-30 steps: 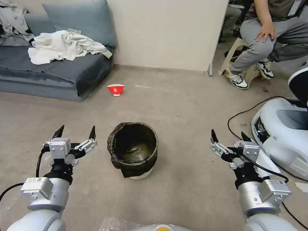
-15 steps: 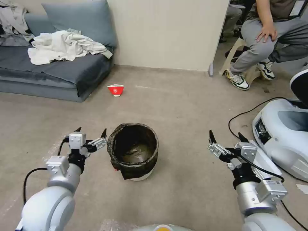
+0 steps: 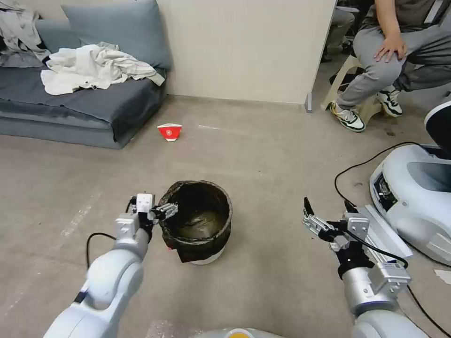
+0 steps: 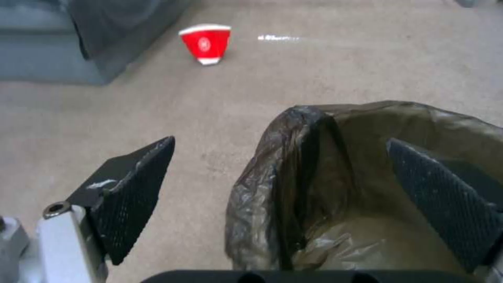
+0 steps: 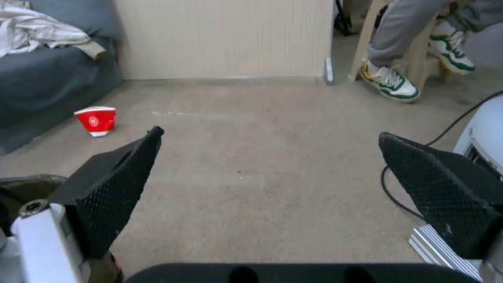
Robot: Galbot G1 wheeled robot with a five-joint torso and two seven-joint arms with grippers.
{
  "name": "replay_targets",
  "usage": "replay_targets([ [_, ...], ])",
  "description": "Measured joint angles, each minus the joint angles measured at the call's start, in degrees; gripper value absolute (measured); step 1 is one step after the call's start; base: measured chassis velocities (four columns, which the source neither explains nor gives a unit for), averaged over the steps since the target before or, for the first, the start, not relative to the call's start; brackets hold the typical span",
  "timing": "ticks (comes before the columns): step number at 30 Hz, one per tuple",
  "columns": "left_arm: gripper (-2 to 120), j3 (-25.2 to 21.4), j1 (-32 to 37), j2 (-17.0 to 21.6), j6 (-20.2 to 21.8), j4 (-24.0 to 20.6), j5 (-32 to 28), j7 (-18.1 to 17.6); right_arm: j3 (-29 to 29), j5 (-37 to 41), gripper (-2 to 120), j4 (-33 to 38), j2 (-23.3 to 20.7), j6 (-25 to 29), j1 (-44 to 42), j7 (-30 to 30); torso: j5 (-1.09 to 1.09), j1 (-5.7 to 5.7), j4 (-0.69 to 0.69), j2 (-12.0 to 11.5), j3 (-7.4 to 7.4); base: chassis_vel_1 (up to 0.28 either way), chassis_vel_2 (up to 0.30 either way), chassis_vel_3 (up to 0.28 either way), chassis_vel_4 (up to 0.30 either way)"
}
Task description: Pick up the trash can from the floor.
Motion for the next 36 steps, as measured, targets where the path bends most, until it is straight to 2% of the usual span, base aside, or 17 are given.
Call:
replay_targets([
  [2,100,1.6,-3.2,-0.5,2.1,2.6,-3.4,-2.6,0.0,0.0,100,-0.5,0.0,0.0,0.0,0.0,0.01,0.00,0.00,0.0,0.00,0.000,0.000,0.000,0.000],
  [4,100,2.1,-4.4,-0.6,2.9,3.7,-4.7,-3.2,0.0,0.0,100,-0.7,0.0,0.0,0.0,0.0,0.01,0.00,0.00,0.0,0.00,0.000,0.000,0.000,0.000],
  [7,100,3.8,-7.7,-1.2,5.2,6.7,-9.5,-6.5,0.0,0.0,100,-1.3,0.1,0.0,0.1,0.0,0.01,0.00,-0.01,0.0,0.00,0.000,0.000,0.000,0.000],
  [12,100,4.5,-9.4,-1.9,7.3,8.6,-11.3,-9.1,0.0,0.0,100,-1.7,0.1,-0.1,0.1,0.0,0.01,0.00,0.00,0.0,0.00,0.000,0.000,0.000,0.000],
  [15,100,4.8,-10.3,-2.6,10.4,10.0,-12.7,-11.1,0.0,0.0,100,-1.9,0.2,-0.1,0.1,0.0,0.01,0.00,0.00,0.0,0.00,0.000,0.000,0.000,0.000],
  [28,100,5.5,-11.1,-3.6,11.5,13.7,-13.9,-12.7,-0.2,1.8,100,-1.9,0.4,-1.0,0.1,0.0,0.01,0.00,0.00,0.0,0.00,0.000,0.000,0.000,0.000],
  [31,86,5.5,-11.2,-3.9,11.9,14.3,-14.2,-13.4,-0.2,2.1,100,-1.9,0.4,-1.1,0.1,0.0,0.02,-0.01,0.00,0.0,-0.01,0.000,0.000,0.000,0.000],
  [32,86,5.5,-11.2,-3.9,11.9,14.3,-14.2,-13.4,-0.2,2.1,100,-1.9,0.4,-1.1,0.1,0.0,0.02,-0.01,0.00,0.0,-0.01,0.000,0.000,0.000,0.000],
  [35,73,5.5,-11.3,-4.1,11.9,14.7,-14.1,-13.6,-0.2,3.4,100,-1.9,0.5,-1.6,0.2,0.2,0.03,-0.01,0.00,0.0,-0.01,0.000,0.000,0.000,0.000],
  [36,73,5.5,-11.3,-4.1,11.9,14.7,-14.1,-13.6,-0.2,3.4,100,-1.9,0.5,-1.6,0.2,0.2,0.03,-0.01,0.00,0.0,-0.01,0.000,0.000,0.000,0.000],
])
